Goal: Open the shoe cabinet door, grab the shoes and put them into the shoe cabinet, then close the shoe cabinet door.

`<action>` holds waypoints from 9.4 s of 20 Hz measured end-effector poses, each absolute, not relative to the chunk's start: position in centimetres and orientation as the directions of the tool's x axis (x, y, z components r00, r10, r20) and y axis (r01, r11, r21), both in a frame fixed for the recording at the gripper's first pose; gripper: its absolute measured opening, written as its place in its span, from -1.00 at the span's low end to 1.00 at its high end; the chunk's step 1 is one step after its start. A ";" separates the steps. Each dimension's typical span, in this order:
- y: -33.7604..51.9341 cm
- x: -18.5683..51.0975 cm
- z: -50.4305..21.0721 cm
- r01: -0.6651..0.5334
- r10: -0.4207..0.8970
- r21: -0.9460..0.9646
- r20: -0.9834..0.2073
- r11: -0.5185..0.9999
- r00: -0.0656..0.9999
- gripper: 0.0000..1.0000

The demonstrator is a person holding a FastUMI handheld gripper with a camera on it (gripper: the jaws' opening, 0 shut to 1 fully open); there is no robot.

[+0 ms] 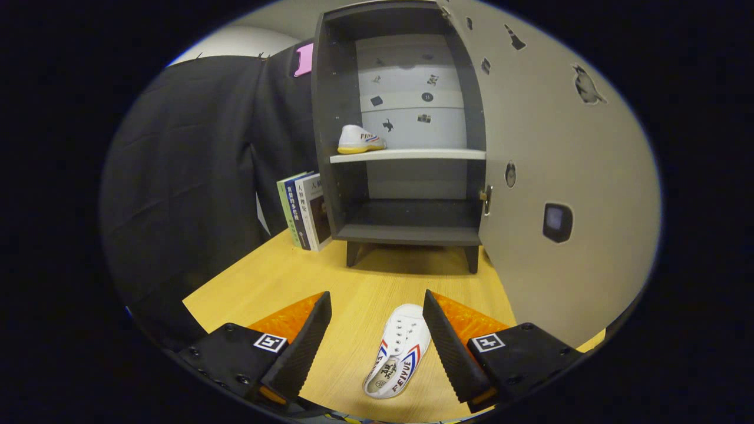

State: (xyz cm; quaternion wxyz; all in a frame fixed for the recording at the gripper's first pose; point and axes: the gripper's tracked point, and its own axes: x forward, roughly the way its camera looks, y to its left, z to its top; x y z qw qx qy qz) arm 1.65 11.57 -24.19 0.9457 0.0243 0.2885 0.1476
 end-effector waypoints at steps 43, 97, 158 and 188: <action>12.5 0.7 -42.1 -0.125 0.256 0.225 -0.893 0.966 0.370 -0.95; 15.9 43.9 -7.8 -0.168 0.248 0.246 -0.344 0.955 0.906 -0.98; -11.0 -3.2 10.8 -0.148 0.151 0.043 -0.089 0.988 0.984 0.90; 1.8 6.0 5.5 -0.121 0.129 0.055 -0.184 0.991 0.975 0.80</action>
